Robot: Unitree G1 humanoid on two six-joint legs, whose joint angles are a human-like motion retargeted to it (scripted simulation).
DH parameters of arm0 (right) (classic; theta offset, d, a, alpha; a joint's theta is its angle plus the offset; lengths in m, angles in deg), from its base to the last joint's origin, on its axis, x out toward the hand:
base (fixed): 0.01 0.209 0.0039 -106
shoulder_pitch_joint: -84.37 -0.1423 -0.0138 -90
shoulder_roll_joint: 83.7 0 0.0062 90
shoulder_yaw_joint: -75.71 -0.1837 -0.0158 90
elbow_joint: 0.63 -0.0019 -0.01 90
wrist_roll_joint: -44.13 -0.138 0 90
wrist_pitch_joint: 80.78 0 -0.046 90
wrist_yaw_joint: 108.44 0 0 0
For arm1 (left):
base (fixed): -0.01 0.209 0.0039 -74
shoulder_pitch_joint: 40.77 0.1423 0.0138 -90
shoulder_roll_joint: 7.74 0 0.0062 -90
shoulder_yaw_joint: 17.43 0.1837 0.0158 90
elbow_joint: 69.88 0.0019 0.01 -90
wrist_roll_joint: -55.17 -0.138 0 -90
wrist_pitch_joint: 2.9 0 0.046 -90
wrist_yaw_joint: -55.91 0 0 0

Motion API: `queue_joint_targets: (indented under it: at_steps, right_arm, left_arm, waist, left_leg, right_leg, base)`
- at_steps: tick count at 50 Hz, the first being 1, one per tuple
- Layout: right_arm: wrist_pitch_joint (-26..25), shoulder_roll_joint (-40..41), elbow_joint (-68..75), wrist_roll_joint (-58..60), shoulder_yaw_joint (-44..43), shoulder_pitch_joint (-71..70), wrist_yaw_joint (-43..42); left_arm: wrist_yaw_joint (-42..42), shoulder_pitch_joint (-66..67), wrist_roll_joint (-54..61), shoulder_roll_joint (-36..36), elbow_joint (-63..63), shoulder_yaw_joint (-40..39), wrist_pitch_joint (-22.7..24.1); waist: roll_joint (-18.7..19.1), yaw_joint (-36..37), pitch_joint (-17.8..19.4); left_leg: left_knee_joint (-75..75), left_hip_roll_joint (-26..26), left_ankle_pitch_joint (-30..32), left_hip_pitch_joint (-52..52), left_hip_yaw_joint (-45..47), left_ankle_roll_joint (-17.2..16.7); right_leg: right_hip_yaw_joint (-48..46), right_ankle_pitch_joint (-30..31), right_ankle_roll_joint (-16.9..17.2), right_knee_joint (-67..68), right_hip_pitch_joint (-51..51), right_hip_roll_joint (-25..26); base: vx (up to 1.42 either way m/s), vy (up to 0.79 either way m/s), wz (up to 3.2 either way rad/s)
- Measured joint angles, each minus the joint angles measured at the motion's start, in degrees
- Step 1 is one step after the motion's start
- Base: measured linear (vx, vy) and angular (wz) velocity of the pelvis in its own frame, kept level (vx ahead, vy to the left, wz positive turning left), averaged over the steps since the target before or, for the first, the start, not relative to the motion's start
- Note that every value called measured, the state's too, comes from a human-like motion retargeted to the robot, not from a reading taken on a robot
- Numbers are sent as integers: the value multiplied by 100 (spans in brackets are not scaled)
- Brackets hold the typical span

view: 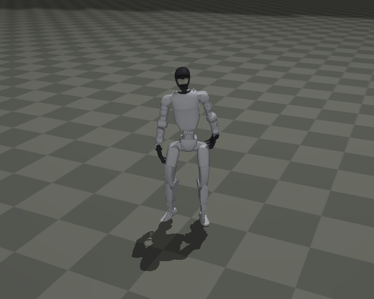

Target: In place motions

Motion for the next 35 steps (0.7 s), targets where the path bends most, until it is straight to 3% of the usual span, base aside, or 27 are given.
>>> queue_joint_targets:
  at_steps: [7, 15, 21, 30, 35]
  right_arm:
    - [83, 110, -84, -237, 334, -241, -50]
    - [195, 296, 413, 121, 422, 182, 61]
    - [54, 356, 612, 833, 278, 575, 7]
    - [65, 403, 271, 984, 285, 435, 70]
    - [143, 526, -128, 778, 334, 281, 297]
  left_arm:
    - [-28, -171, -159, -294, -804, -146, 63]
    - [354, -941, 227, -638, -1605, -131, 204]
    - [50, -1228, 277, -181, -1605, 186, 301]
    - [-1247, -941, -65, 603, -935, 223, 39]
    - [-615, -777, -308, 683, -648, 550, 35]
  waist:
    - [296, -861, 251]
    - [-140, -826, 301]
    - [-376, -555, 70]
    - [-324, -792, 48]
    - [-331, -881, 3]
  left_leg:
    - [-14, 331, -185, 13, 873, -23]
    - [-99, 338, -167, 202, 1365, -88]
    - [-128, 328, -164, 266, 1450, -198]
    - [-105, 532, -236, 537, 1690, -348]
    - [-68, 660, -310, 735, 1935, -436]
  right_leg:
    - [807, 361, -115, 213, -802, 233]
    - [528, 328, -243, -19, -672, 259]
    - [396, 470, -256, -296, -597, 201]
    - [599, 560, -352, -381, -563, 376]
    - [914, 571, -393, -326, -651, 478]
  base:
    - [-5, -18, -165]
    - [-5, -21, -45]
    - [7, -15, 12]
    - [2, -16, -20]
    - [-3, -26, -60]
